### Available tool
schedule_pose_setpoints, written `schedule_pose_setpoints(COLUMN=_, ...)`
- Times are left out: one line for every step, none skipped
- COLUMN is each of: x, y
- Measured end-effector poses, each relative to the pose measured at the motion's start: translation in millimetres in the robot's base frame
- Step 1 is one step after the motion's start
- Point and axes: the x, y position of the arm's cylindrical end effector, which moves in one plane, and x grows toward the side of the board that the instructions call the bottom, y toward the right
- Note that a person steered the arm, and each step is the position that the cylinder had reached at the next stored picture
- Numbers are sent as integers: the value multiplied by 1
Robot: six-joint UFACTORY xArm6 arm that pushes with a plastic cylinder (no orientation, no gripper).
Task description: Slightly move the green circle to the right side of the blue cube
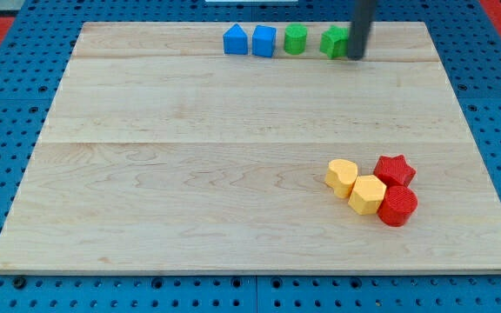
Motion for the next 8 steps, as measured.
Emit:
schedule_pose_setpoints(x=-42, y=34)
schedule_pose_setpoints(x=-77, y=0)
schedule_pose_setpoints(x=-77, y=-38)
schedule_pose_setpoints(x=-77, y=-81)
schedule_pose_setpoints(x=-74, y=-109)
schedule_pose_setpoints(x=-71, y=-107)
schedule_pose_setpoints(x=-67, y=-108)
schedule_pose_setpoints(x=-67, y=-114)
